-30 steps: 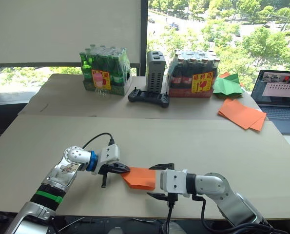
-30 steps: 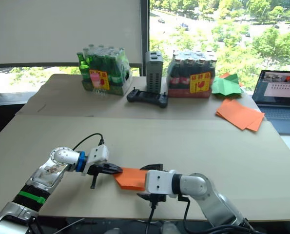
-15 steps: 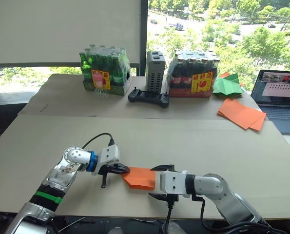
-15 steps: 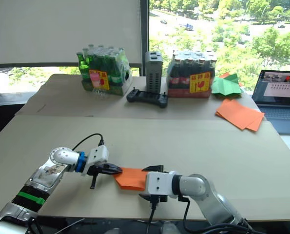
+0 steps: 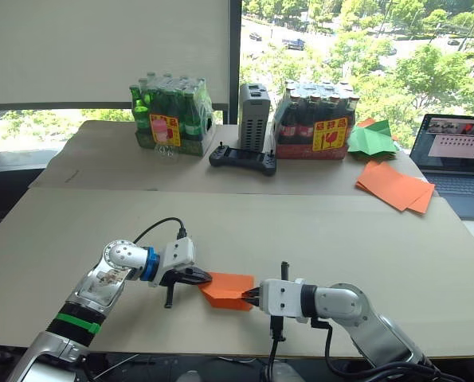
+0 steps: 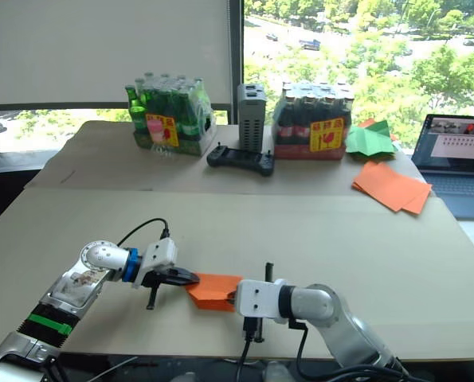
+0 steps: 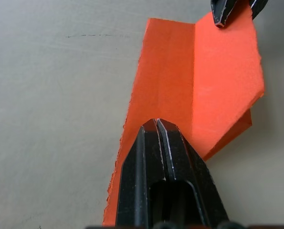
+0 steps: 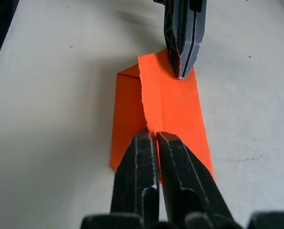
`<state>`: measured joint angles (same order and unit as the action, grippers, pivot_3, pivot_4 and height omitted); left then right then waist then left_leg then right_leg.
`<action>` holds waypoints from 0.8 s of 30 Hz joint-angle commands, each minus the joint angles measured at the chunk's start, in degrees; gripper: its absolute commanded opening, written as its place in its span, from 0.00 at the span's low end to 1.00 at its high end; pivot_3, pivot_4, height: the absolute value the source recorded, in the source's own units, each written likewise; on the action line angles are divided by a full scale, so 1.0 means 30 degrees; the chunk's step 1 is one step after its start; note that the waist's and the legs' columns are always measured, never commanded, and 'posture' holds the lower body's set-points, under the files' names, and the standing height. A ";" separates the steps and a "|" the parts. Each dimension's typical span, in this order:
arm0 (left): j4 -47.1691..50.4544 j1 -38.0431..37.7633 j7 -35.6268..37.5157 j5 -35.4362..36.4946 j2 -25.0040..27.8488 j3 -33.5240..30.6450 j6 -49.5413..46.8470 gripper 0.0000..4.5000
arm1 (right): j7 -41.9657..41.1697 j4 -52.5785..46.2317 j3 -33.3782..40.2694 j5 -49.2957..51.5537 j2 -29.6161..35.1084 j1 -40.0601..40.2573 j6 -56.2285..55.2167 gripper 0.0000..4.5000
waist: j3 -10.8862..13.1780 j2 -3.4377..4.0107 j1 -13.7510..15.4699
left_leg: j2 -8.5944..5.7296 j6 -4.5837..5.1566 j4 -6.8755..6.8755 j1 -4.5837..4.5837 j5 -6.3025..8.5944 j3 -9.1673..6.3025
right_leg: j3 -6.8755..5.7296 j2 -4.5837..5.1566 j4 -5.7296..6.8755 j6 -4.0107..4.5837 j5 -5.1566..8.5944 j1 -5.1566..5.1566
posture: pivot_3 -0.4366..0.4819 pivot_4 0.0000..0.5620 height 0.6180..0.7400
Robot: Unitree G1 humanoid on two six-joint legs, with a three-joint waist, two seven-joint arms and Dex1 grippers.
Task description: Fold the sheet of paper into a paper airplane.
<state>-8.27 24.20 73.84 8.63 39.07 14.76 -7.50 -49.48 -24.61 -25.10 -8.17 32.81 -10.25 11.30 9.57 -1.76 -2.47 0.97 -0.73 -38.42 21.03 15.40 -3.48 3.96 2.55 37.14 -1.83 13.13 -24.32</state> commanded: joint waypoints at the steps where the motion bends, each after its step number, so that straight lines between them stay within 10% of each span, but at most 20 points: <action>1: -0.0022 -0.0276 0.0054 -0.0285 0.0262 0.0000 0.0234 0.00 | 0.0110 -0.0319 0.0240 0.0306 -0.0286 -0.0278 0.0072 0.01 | 0.0000 0.0000 -0.0004 | 0.0001 0.0000 0.0000 -0.0001 0.0000 0.0000 | 0.0000 0.0000 0.0001 0.0000 0.0000 0.0000 | 0.48 0.27 0.94; 24: 0.0425 -0.0108 -0.0317 0.0005 0.0554 -0.0701 0.0244 0.00 | 0.0287 0.4000 -0.0311 0.0022 -0.2013 -0.3066 0.4035 0.01 | -0.0003 0.0003 -0.0047 | 0.0003 0.0000 -0.0001 -0.0022 0.0000 -0.0001 | 0.0001 -0.0002 0.0013 0.0004 -0.0003 0.0012 | 0.48 0.27 0.94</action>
<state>-8.29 23.69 73.20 8.50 39.60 14.28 -6.35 -48.83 -14.00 -25.52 -7.82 26.89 -19.57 22.15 9.56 -1.75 -2.61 0.98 -0.72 -38.42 20.94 15.40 -3.48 3.96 2.54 37.19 -1.81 13.12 -24.28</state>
